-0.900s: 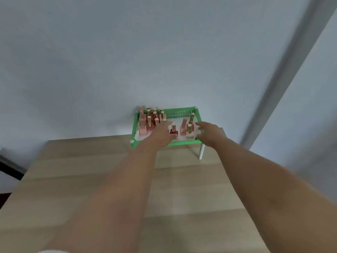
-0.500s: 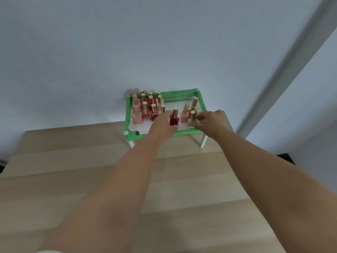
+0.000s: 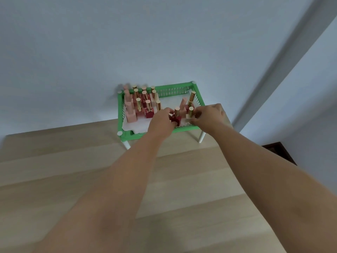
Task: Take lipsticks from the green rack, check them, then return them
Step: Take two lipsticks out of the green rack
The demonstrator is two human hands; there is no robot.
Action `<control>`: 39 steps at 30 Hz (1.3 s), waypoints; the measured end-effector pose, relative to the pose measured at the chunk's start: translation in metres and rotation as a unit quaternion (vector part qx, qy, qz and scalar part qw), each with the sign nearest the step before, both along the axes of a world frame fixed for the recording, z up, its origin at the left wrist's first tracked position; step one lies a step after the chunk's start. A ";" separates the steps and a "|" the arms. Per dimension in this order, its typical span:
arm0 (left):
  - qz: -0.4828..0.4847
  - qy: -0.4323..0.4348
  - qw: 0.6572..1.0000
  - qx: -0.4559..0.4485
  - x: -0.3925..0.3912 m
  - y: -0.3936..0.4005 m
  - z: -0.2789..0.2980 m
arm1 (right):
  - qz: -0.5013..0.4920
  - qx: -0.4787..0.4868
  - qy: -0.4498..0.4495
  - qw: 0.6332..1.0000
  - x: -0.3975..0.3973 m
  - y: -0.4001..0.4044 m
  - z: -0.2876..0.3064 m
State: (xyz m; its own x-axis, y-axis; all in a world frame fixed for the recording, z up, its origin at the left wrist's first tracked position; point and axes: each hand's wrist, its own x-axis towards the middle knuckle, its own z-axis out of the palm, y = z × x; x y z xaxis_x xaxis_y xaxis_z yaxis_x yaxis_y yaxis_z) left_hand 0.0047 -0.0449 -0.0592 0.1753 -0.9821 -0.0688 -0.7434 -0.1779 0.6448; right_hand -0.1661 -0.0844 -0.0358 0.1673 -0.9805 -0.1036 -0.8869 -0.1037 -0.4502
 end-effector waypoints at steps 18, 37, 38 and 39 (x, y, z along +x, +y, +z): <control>-0.059 0.060 0.991 -0.109 -0.006 0.048 0.029 | -0.079 -0.026 -0.241 0.967 -0.074 0.075 0.000; -0.030 0.135 0.985 0.103 -0.048 0.122 -0.092 | -0.046 0.156 -0.124 0.979 -0.093 0.113 -0.103; -0.026 0.136 0.985 0.107 -0.050 0.123 -0.095 | -0.043 0.159 -0.122 0.979 -0.093 0.112 -0.106; -0.026 0.135 0.985 0.108 -0.051 0.124 -0.097 | -0.039 0.160 -0.121 0.979 -0.092 0.112 -0.108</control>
